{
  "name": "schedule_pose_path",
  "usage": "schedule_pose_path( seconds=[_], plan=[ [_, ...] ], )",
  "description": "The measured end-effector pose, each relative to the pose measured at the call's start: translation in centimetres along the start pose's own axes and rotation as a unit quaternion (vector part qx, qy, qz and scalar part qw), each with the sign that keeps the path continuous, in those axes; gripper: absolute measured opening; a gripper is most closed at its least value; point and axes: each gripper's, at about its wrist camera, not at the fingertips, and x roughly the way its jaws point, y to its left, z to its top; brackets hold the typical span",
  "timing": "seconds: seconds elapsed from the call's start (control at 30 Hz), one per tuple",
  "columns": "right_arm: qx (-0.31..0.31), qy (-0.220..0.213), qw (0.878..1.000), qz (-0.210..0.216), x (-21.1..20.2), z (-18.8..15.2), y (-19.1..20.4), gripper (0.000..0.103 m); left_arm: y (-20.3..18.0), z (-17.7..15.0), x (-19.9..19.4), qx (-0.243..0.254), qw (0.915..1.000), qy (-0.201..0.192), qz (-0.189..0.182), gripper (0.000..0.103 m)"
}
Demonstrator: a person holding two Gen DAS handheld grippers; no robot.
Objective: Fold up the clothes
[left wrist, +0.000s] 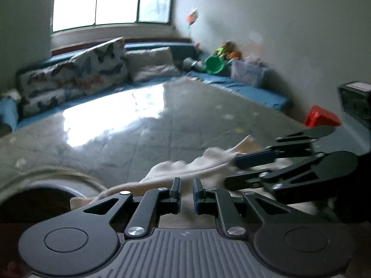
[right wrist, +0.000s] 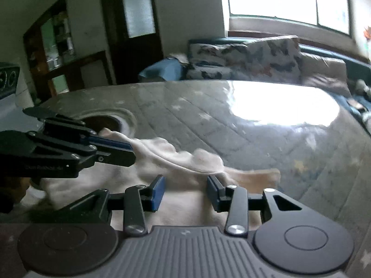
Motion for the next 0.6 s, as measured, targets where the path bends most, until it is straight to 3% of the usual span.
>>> schedule_pose_path(
  seconds=[0.2,0.27,0.5,0.6],
  plan=[
    [0.017,-0.010,1.000,-0.022,-0.3,0.0,-1.5,0.039,3.2,-0.5,0.6,-0.079,0.9968,0.004,0.010,0.013],
    [0.021,-0.016,0.999,-0.039,-0.8,-0.1,-1.7,0.040,3.1,-0.6,-0.2,-0.070,0.9972,-0.001,0.025,0.016],
    [-0.011,-0.019,1.000,-0.022,-2.4,-1.8,-0.7,0.041,1.8,-1.9,-4.1,-0.025,0.9976,-0.015,0.063,0.043],
    [-0.021,-0.018,0.999,-0.031,-2.6,-2.2,-0.4,0.041,0.7,-2.9,-5.7,0.000,0.9971,-0.020,0.074,0.044]
  ],
)
